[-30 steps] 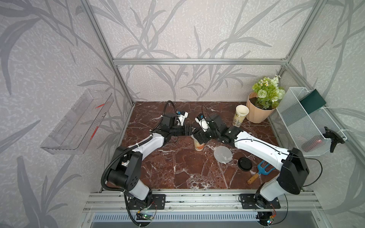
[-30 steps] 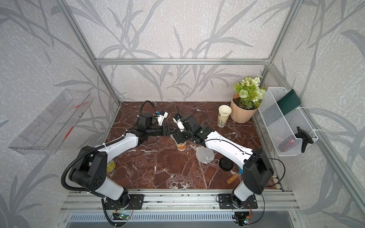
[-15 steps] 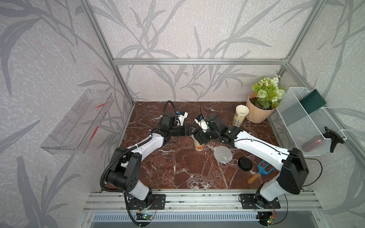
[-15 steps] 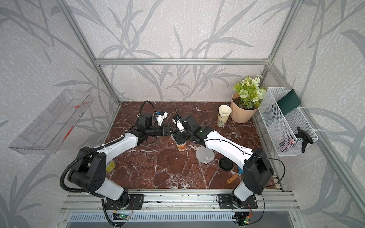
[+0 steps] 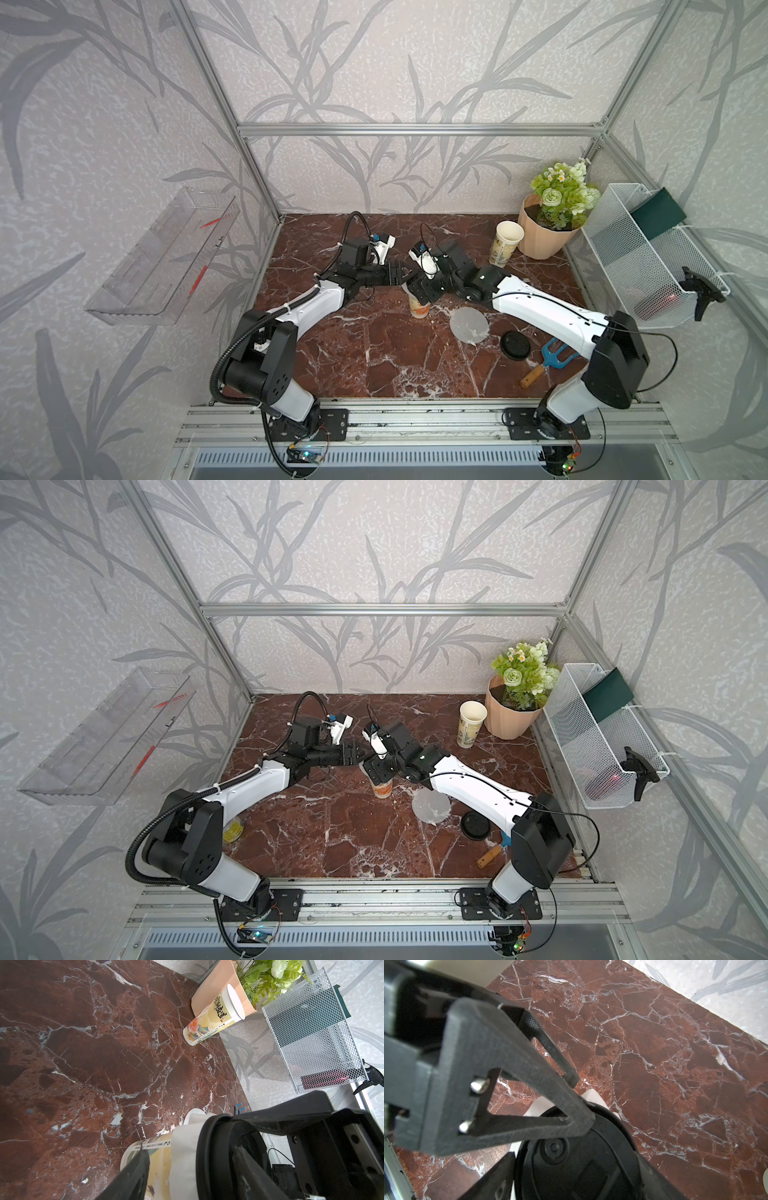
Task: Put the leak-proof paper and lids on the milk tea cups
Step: Secure the cup lid on the cup.
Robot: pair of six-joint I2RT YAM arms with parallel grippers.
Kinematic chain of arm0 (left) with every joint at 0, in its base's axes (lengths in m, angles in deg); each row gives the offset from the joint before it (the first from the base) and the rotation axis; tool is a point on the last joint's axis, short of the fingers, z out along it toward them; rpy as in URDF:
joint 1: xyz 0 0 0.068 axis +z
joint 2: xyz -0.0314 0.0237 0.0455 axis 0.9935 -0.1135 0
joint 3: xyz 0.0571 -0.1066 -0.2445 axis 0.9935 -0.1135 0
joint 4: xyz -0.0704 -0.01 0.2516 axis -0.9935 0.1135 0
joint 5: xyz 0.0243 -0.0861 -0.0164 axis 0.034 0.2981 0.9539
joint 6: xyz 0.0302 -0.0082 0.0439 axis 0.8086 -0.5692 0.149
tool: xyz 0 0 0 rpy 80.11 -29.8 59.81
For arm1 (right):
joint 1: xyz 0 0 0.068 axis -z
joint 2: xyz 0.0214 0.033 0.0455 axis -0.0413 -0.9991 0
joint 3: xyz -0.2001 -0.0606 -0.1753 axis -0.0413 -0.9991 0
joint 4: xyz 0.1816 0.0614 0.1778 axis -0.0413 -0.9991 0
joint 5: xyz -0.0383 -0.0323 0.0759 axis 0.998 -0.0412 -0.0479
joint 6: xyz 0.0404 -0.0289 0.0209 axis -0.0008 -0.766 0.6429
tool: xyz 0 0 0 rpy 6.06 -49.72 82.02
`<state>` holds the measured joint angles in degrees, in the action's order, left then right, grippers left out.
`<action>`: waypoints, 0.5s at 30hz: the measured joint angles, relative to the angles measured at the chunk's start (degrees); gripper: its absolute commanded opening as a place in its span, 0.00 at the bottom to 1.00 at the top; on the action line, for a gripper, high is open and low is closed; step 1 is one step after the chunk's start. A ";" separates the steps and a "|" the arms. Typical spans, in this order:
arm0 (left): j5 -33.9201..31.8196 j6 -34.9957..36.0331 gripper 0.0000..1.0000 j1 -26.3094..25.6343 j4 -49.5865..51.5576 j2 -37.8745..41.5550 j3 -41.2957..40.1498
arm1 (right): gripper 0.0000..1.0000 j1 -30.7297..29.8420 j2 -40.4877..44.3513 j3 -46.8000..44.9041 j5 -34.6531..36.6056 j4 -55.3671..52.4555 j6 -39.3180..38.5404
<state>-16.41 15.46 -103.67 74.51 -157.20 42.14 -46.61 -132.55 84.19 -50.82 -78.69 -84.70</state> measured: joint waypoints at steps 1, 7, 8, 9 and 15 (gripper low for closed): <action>0.00 0.00 0.64 0.00 -0.07 0.00 -0.07 | 0.86 -0.02 0.00 -0.07 0.00 0.09 0.00; 0.04 -0.02 0.63 0.28 -1.90 0.00 -1.05 | 0.86 -0.07 0.02 -1.09 0.22 2.14 0.02; 0.09 -0.02 0.63 0.31 -2.23 0.00 -1.22 | 0.86 -0.07 0.07 -1.42 0.31 2.75 0.02; 0.07 -0.02 0.63 0.31 -2.56 0.00 -1.36 | 0.86 -0.09 0.13 -1.70 0.42 3.19 0.02; 0.24 0.09 0.62 0.33 -3.56 0.00 -1.86 | 0.86 -0.13 1.27 -4.46 0.63 6.14 0.17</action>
<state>-16.17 15.55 -103.34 70.94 -157.20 40.28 -46.75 -131.28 79.74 -50.19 -72.55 -84.53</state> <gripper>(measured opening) 0.627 0.862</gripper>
